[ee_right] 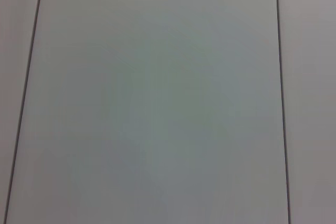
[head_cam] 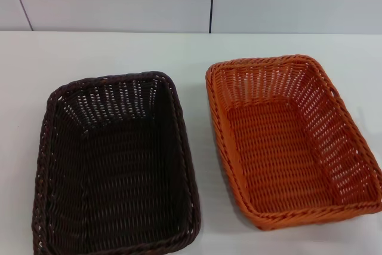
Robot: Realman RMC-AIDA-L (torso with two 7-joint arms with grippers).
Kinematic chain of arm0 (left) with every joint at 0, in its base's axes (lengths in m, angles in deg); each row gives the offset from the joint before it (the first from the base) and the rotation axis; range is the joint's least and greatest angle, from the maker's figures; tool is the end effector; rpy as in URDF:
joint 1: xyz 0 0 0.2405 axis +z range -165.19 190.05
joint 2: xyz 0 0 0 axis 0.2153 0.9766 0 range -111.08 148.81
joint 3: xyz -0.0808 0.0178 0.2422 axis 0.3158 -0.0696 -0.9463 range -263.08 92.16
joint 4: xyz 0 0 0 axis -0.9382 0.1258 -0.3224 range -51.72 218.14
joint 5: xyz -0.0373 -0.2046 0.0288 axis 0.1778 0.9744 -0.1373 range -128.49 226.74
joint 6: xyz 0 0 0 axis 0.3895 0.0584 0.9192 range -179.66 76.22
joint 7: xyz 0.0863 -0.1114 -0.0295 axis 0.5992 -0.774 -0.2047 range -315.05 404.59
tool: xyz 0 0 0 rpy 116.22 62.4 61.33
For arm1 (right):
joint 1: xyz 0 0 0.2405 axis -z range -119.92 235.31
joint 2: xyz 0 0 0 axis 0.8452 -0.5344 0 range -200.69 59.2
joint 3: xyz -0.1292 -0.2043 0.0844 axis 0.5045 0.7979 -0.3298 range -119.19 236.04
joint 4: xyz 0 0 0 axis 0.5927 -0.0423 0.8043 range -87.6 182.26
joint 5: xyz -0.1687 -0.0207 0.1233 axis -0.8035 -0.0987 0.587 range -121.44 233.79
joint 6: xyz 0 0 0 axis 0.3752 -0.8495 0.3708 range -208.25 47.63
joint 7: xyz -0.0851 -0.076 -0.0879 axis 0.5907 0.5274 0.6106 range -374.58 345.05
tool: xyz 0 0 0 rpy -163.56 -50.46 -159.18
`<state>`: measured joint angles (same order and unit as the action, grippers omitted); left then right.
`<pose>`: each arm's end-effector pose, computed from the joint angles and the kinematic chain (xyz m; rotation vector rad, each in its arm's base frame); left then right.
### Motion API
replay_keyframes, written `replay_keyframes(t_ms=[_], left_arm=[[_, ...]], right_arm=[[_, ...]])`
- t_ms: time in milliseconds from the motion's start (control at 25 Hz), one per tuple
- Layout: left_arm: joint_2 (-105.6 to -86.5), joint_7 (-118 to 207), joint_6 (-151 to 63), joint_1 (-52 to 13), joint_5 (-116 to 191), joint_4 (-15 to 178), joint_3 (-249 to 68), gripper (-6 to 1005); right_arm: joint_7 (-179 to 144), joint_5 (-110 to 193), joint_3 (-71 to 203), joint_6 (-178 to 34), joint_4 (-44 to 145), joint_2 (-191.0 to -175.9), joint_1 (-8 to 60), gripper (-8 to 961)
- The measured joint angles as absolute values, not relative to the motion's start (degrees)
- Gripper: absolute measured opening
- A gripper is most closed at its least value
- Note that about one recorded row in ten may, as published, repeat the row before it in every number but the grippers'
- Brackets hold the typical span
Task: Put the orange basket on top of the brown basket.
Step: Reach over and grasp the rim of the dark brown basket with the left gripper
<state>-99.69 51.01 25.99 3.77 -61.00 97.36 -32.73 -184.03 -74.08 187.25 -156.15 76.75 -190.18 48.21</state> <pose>-0.4093 0.2283 0.0484 -1.0540 -0.5552 -0.4390 0.3085 0.2766 -0.0048 -1.3730 0.3758 0.7266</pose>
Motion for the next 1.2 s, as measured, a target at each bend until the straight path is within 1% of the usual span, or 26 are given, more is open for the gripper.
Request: replay_keyframes(t_ms=[360,400,440,480,520,560,600,680,720,760,800,840,920,960,1000,1040,1120,1200], left_arm=[[-99.65,51.20,25.69,4.07,-61.04,97.99,-32.79,681],[-99.27,51.99,24.17,4.30,-61.13,99.49,-33.09,681],[-99.27,51.99,24.17,4.30,-61.13,99.49,-33.09,681],[-98.71,53.09,22.51,4.49,-61.30,101.16,-33.34,681],[-97.91,54.40,20.54,4.65,-61.63,103.37,-33.50,681],[-96.21,55.93,18.09,5.33,-62.25,107.20,-33.35,680],[-95.54,56.19,17.38,5.78,-62.51,108.89,-33.30,680],[-92.26,56.69,13.81,8.07,-63.89,116.89,-32.55,680],[-89.70,56.78,9.94,10.06,-65.59,123.62,-31.26,680],[-87.60,56.81,5.82,11.95,-67.61,129.36,-29.52,679],[-87.60,56.81,5.82,11.95,-67.61,129.36,-29.52,679],[-86.45,56.81,2.28,13.33,-69.62,133.53,-27.64,679],[-85.07,56.82,-6.02,16.08,-73.90,141.09,-23.45,679],[-84.90,56.82,-17.60,19.34,-78.37,149.92,-17.60,679],[-84.90,56.82,-17.60,19.34,-78.37,149.92,-17.60,678],[-85.41,56.82,-25.17,20.89,-80.42,155.11,-13.83,678],[-87.28,56.89,-42.50,23.05,-83.78,164.24,-5.85,678],[-90.75,58.46,-59.30,24.13,-87.19,172.89,1.60,677]], right_arm=[[-184.04,-74.07,187.26,-156.15,76.78,-190.18,48.10,771],[-184.04,-74.06,187.25,-156.15,76.79,-190.18,48.07,771],[-184.04,-74.06,187.25,-156.15,76.79,-190.18,48.07,771],[-184.04,-74.07,187.25,-156.16,76.84,-190.18,48.06,770],[-184.04,-74.07,187.25,-156.16,76.91,-190.18,48.06,770],[-184.04,-74.07,187.26,-156.16,77.02,-190.18,48.05,770],[-184.04,-74.06,187.25,-156.17,77.09,-190.18,48.02,770],[-184.04,-74.06,187.25,-156.17,77.18,-190.18,47.92,770],[-184.05,-74.07,187.25,-156.17,77.20,-190.18,47.88,770],[-184.04,-73.92,187.25,-156.16,77.20,-190.18,47.86,770],[-184.04,-73.92,187.25,-156.16,77.20,-190.18,47.86,771],[-184.05,-73.78,187.25,-156.17,77.21,-190.18,47.85,771],[-184.05,-73.54,187.23,-156.17,77.21,-190.18,47.85,771],[-184.05,-73.14,187.02,-156.17,77.17,-190.18,47.85,771],[-184.05,-73.14,187.02,-156.17,77.17,-190.18,47.85,771],[-184.05,-72.40,186.98,-156.17,77.13,-190.18,47.82,771],[-184.04,-69.92,187.02,-156.17,77.01,-190.15,47.68,771],[-184.05,-66.85,187.10,-156.03,76.73,-190.11,47.53,771]])
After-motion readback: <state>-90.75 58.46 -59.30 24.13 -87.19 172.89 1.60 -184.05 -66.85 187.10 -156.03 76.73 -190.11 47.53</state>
